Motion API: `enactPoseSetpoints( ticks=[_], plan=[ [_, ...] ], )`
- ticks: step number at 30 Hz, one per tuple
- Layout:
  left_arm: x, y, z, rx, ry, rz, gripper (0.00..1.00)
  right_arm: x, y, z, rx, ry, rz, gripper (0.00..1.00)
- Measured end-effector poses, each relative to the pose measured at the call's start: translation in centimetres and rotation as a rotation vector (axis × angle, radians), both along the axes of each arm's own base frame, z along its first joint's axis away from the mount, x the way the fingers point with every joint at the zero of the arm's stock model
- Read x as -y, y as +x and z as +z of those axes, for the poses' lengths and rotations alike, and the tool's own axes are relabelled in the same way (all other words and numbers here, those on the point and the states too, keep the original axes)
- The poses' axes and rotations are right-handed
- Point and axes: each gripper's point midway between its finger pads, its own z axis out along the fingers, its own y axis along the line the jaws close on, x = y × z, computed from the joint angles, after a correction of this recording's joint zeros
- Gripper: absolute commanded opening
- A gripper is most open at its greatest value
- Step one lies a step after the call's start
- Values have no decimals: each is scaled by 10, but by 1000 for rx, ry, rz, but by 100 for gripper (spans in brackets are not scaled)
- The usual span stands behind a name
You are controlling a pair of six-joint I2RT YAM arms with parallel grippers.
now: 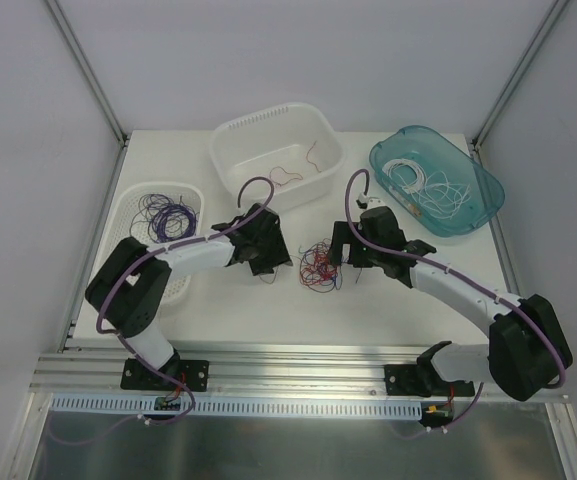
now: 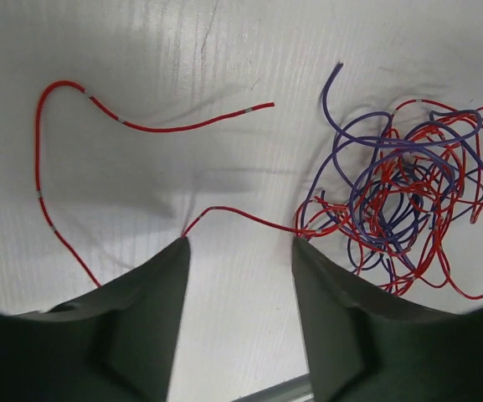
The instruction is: Untangle the cables
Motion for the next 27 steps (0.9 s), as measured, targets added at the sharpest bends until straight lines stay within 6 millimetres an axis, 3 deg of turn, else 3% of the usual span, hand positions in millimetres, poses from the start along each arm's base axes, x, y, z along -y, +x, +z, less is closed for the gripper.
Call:
enactPoseSetpoints(
  ticks=[3,5,10,17,22,25,27],
  plan=[
    [-5,-3,13,10,-28,63,74,0,0,1,3,-1,-1,100],
    [-4,0,27,23,-64,113,76,0,0,2,7,0,-1,100],
    [2,11,48,21,-148,247,74,3,-2,10,30,6,-8,100],
    [22,19,37,-80,-193,408,68,10,-7,9,37,-4,-19,100],
    [30,26,26,-117,-187,480,59,13,-11,4,26,-11,-19,100],
    [28,28,17,-133,-176,525,47,13,-12,3,25,-12,-18,99],
    [27,29,12,-142,-166,549,31,13,-12,2,23,-13,-18,100]
  ],
)
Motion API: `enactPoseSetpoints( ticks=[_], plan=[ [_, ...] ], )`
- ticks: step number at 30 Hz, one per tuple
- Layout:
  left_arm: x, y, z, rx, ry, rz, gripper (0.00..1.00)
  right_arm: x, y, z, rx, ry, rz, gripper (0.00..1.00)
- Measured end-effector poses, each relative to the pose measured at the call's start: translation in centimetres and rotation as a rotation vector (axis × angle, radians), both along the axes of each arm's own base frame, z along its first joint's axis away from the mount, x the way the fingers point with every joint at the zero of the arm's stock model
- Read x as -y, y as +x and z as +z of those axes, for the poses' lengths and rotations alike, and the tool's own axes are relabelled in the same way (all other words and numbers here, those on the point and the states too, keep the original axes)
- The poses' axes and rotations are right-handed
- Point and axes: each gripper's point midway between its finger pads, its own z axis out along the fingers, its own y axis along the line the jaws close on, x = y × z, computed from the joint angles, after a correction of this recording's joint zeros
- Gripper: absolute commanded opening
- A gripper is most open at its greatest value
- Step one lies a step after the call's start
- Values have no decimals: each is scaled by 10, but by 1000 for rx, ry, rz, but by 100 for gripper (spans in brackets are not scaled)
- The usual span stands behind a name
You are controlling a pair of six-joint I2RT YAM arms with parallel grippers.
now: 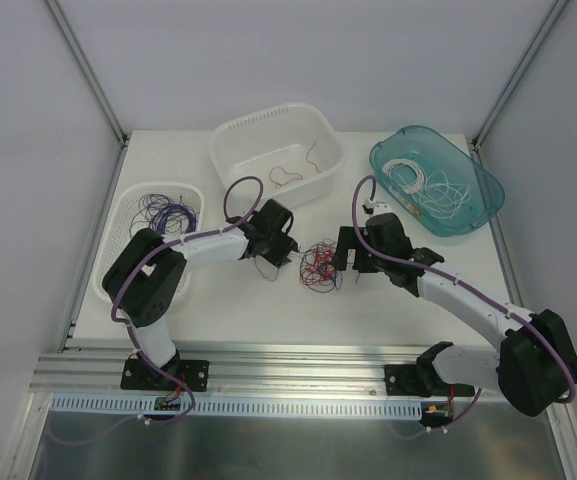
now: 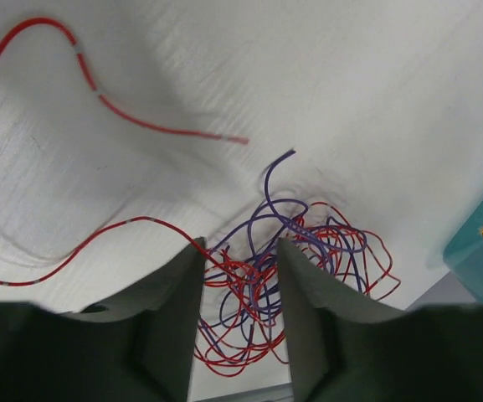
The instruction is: Untangle the cables
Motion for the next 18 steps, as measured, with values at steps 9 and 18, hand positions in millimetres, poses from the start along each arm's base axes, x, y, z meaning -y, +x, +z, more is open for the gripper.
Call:
enactPoseSetpoints(
  ticks=[9,18],
  plan=[
    [-7,-8,-13,-24,36,-20,0,-5,3,-1,0,13,3,100],
    [-22,-27,43,134,42,-207,0,-33,19,-23,-93,-20,6,98]
  ],
)
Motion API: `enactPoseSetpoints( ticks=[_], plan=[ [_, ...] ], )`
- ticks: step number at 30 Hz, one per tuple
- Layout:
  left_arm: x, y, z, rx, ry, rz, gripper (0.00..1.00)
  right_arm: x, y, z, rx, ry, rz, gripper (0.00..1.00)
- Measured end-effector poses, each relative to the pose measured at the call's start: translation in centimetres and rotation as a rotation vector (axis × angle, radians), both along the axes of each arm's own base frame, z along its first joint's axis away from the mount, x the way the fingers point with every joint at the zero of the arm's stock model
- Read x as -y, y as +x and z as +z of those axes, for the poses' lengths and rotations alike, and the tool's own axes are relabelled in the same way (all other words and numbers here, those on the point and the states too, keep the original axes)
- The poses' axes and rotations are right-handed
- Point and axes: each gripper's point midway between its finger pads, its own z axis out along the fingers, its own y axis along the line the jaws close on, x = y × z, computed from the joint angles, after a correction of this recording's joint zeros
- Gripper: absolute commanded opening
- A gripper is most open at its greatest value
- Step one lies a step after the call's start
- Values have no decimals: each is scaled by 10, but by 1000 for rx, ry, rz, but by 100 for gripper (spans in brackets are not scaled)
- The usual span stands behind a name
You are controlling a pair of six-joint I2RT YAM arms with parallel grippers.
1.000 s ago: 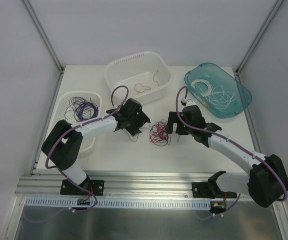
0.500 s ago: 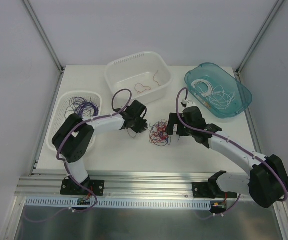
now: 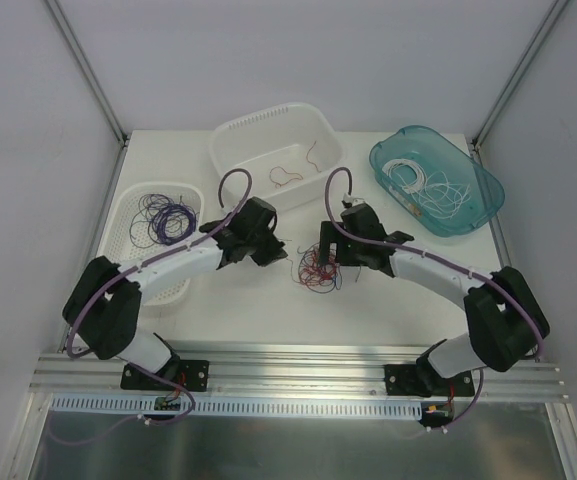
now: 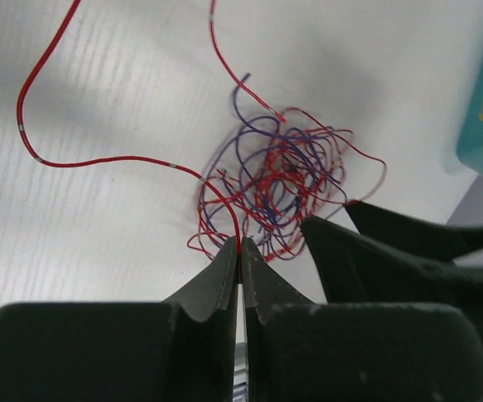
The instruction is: Untangle the cables
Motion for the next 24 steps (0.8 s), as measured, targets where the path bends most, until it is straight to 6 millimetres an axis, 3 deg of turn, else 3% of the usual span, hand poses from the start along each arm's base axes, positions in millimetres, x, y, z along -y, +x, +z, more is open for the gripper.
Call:
enactPoseSetpoints(
  ticks=[4,8,11,14,19,24],
  plan=[
    [-2,-4,41,127,-19,-105,0,-6,3,-19,-51,-29,-22,94],
    [-12,-11,83,273,-8,-201,0,5,1,-43,-100,-98,-68,85],
    [-20,-12,121,393,14,-255,0,17,0,-51,-112,-153,-105,69],
    [-29,-12,164,516,28,-287,0,30,2,-53,-118,-186,-146,61],
    [-57,-1,230,684,72,-279,0,74,11,-55,-127,-221,-269,59],
    [-87,8,276,766,163,-268,0,132,3,-52,-158,-246,-418,60]
  ],
)
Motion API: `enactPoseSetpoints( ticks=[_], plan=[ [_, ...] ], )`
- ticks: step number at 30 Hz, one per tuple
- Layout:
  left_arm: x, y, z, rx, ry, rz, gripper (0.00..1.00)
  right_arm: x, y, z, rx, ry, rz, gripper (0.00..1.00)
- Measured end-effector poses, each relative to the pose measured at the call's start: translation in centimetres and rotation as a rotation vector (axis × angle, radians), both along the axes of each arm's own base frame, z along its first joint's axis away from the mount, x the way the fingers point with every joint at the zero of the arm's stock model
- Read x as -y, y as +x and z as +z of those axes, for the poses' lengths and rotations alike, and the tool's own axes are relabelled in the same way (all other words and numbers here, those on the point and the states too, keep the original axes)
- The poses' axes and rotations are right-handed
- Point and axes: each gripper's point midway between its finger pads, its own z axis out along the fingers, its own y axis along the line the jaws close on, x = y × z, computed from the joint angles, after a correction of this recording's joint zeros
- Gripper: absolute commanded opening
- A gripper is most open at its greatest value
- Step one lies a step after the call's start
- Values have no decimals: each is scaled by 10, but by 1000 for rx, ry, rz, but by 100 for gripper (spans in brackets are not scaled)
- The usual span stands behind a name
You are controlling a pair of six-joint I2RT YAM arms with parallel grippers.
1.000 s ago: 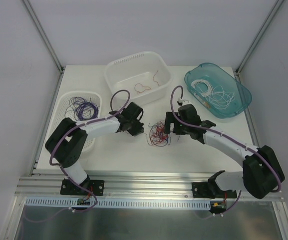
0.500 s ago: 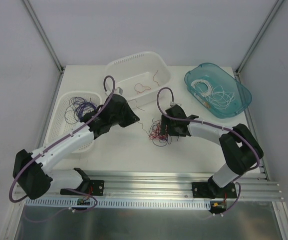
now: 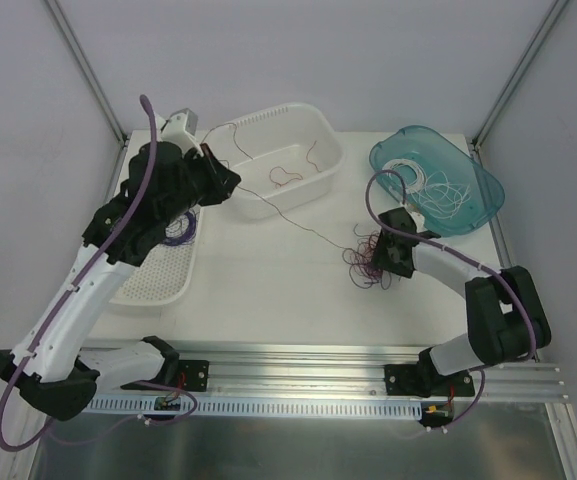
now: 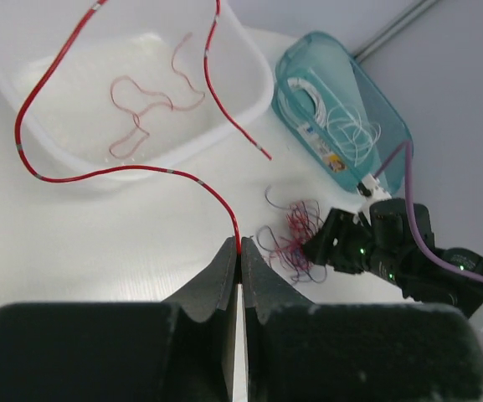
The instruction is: Untangle the cables
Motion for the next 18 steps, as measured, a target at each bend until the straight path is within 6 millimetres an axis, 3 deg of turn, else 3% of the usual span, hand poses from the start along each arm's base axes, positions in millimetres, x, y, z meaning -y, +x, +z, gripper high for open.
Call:
enactPoseSetpoints(
  ticks=[3,6,13,18],
  plan=[
    [-15,5,36,80,25,23,0,28,-9,2,-19,-33,-72,62],
    [-34,9,79,179,49,67,0,44,-18,1,-42,-46,-112,63],
    [-67,13,164,375,99,167,0,62,-30,-1,-69,-48,-170,65],
    [-71,13,207,482,115,172,0,68,-32,-1,-76,-45,-188,65]
  ],
)
